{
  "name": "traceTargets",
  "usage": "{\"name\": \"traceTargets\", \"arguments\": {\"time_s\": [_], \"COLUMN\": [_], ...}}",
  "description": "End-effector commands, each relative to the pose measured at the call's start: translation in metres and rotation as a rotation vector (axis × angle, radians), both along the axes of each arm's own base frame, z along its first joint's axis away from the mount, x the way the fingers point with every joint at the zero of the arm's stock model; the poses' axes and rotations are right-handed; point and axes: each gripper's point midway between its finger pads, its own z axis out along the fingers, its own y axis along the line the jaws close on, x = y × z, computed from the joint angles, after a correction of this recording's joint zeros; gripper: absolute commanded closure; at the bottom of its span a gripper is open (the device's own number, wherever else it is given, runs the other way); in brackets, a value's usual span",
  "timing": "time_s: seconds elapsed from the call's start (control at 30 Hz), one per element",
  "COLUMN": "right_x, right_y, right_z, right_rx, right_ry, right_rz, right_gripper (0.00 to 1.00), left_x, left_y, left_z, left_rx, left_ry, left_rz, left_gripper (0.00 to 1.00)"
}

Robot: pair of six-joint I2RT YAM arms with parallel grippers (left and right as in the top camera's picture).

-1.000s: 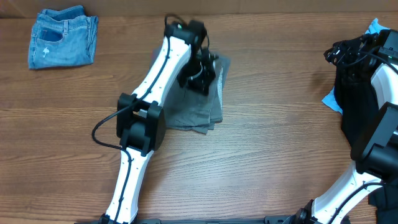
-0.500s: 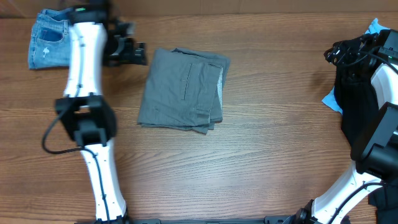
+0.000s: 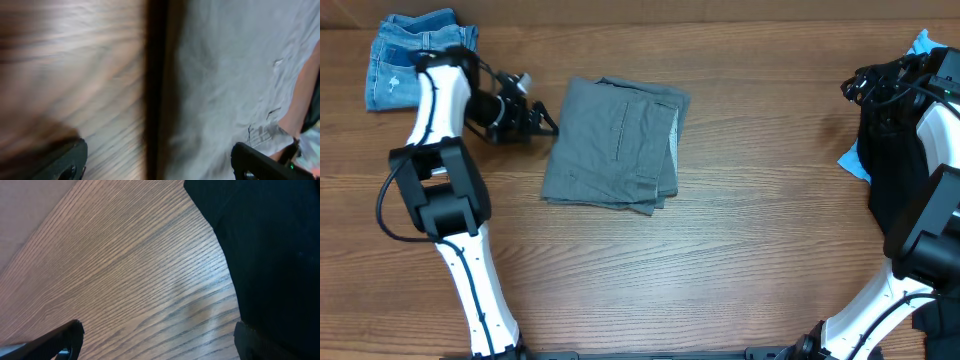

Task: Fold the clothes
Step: 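Move the left gripper back to the folded shorts' left edge and grasp it, then drag the folded shorts to the top-left corner beside the jeans with the left gripper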

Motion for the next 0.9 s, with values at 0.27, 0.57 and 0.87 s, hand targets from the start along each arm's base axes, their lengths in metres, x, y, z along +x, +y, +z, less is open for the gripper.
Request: {"name": "traceTargets", "arguments": {"time_s": [0.27, 0.57, 0.87], "right_x": [0.006, 0.006, 0.006], "right_y": [-0.003, -0.003, -0.003], "right_z": [0.008, 0.008, 0.008], "right_rx": [-0.012, -0.012, -0.012], "right_ry": [-0.023, -0.023, -0.023], "right_rz": [-0.001, -0.001, -0.001], "right_gripper": [0.0, 0.0, 0.0], "left_x": [-0.021, -0.003, 0.03], "left_y": [-0.059, -0.067, -0.024], "left_z": [-0.032, -0.046, -0.043], "left_rx": [-0.068, 0.022, 0.254], "left_ry": [0.01, -0.037, -0.077], "left_rz": [-0.123, -0.099, 0.019], "left_gripper": [0.09, 0.71, 0.96]}}
